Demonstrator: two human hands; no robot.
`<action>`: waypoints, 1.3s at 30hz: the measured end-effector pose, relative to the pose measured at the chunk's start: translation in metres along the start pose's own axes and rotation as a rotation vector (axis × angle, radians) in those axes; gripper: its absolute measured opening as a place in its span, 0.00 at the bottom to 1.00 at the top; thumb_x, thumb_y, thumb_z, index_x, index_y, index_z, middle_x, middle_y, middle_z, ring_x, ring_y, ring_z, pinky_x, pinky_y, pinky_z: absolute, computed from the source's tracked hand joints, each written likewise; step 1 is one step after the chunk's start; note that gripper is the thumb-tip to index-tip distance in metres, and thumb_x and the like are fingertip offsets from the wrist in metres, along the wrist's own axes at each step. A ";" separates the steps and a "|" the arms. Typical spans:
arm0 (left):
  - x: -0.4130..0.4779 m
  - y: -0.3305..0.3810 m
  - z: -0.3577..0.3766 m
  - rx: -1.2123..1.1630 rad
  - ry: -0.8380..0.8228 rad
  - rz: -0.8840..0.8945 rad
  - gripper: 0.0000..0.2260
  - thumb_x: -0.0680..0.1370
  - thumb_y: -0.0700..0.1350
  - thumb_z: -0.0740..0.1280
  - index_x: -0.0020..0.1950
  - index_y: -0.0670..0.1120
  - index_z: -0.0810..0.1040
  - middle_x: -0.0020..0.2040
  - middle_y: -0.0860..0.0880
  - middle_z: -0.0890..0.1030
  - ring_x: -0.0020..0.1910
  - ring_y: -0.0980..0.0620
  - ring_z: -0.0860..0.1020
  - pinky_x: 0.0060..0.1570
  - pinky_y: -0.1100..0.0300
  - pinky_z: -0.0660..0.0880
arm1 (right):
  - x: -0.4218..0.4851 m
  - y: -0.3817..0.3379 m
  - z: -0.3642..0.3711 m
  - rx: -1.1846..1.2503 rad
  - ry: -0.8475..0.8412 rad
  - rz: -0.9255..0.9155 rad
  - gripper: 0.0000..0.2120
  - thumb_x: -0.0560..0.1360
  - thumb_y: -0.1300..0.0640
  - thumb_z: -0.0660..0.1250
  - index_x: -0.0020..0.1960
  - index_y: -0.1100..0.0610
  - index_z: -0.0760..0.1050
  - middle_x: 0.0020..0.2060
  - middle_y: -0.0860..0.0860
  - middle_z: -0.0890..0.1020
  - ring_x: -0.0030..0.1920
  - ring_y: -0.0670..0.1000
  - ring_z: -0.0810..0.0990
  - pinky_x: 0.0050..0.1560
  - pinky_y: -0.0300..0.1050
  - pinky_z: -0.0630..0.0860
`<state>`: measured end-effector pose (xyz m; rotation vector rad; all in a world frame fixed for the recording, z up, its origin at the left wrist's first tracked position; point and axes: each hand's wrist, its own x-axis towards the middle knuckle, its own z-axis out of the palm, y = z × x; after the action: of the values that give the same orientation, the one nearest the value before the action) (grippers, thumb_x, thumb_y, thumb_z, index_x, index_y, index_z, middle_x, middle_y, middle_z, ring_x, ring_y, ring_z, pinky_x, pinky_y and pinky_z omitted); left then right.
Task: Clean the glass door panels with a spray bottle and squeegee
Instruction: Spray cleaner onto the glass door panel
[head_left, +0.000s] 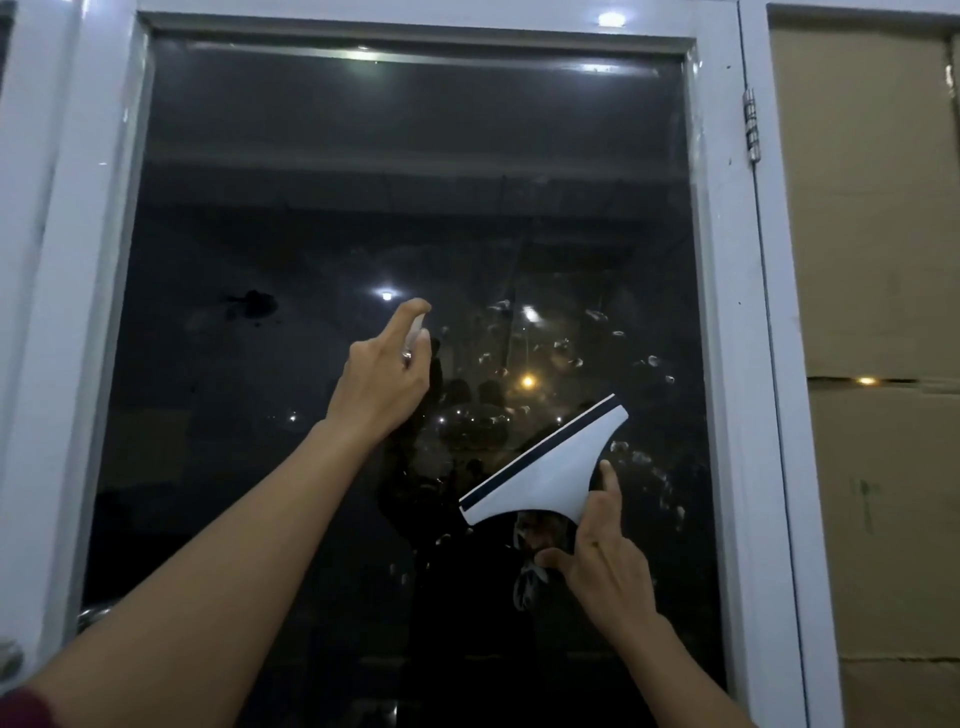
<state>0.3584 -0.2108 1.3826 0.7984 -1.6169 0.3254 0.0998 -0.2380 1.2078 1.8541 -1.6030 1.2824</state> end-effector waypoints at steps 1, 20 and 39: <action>0.003 0.001 0.001 -0.006 0.014 -0.002 0.14 0.83 0.50 0.57 0.68 0.60 0.68 0.32 0.49 0.76 0.25 0.55 0.72 0.27 0.60 0.70 | 0.000 0.000 -0.001 -0.022 -0.007 0.000 0.37 0.66 0.44 0.78 0.59 0.49 0.53 0.76 0.53 0.51 0.28 0.45 0.73 0.28 0.35 0.71; 0.023 -0.005 0.013 0.005 -0.011 -0.013 0.13 0.83 0.51 0.58 0.66 0.62 0.68 0.33 0.46 0.78 0.26 0.52 0.74 0.28 0.54 0.77 | -0.001 -0.007 -0.004 -0.211 -0.081 0.052 0.44 0.72 0.37 0.69 0.78 0.54 0.53 0.78 0.51 0.39 0.28 0.42 0.69 0.27 0.31 0.61; 0.031 -0.001 0.016 0.021 0.090 0.006 0.11 0.83 0.50 0.58 0.64 0.59 0.68 0.33 0.49 0.76 0.23 0.55 0.72 0.19 0.68 0.68 | -0.002 -0.008 -0.004 -0.225 -0.093 0.094 0.44 0.72 0.38 0.69 0.79 0.53 0.53 0.78 0.51 0.39 0.26 0.43 0.68 0.25 0.32 0.60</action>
<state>0.3465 -0.2309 1.4087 0.7840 -1.5338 0.3785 0.1052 -0.2313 1.2103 1.7409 -1.8205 1.0162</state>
